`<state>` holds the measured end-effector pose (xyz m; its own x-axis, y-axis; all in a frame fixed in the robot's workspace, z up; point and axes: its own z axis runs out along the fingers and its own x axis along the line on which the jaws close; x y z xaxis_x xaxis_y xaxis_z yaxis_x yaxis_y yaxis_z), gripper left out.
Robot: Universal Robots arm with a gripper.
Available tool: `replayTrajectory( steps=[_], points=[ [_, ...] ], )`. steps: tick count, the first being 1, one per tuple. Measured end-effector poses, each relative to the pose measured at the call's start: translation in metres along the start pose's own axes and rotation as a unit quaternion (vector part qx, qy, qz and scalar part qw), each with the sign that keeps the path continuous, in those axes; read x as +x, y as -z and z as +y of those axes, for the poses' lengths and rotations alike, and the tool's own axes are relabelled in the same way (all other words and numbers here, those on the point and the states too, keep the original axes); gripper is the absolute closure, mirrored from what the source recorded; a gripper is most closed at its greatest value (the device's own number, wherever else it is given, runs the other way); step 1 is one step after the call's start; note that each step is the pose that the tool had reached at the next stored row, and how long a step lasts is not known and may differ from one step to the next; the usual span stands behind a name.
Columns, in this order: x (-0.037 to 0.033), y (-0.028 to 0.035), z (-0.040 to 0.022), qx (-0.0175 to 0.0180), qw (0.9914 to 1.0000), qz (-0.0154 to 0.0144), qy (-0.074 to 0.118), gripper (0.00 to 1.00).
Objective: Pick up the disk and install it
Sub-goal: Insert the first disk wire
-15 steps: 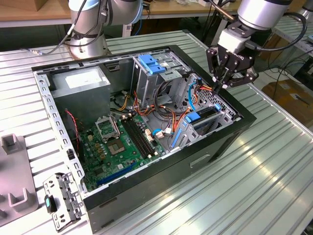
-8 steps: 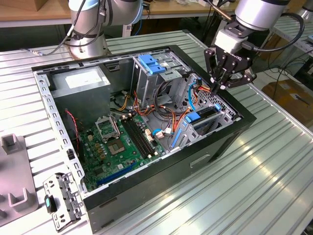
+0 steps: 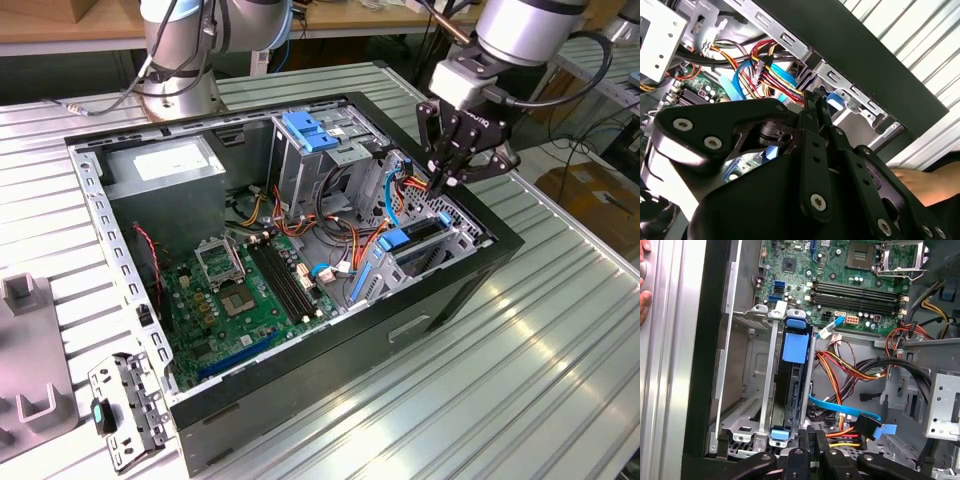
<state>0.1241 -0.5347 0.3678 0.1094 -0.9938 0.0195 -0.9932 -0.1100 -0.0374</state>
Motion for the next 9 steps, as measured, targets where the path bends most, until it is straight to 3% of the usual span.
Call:
replayTrajectory(
  steps=[2, 6, 9],
  points=[
    [0.0, -0.0004, 0.0005, -0.0002, 0.99996, 0.0003, -0.009, 0.83],
    [0.0, -0.0012, 0.002, -0.0004, 0.99996, 0.0002, -0.009, 0.83],
    [0.0, -0.003, 0.0089, -0.0004, 0.99997, 0.0003, -0.008, 0.83]
  ],
)
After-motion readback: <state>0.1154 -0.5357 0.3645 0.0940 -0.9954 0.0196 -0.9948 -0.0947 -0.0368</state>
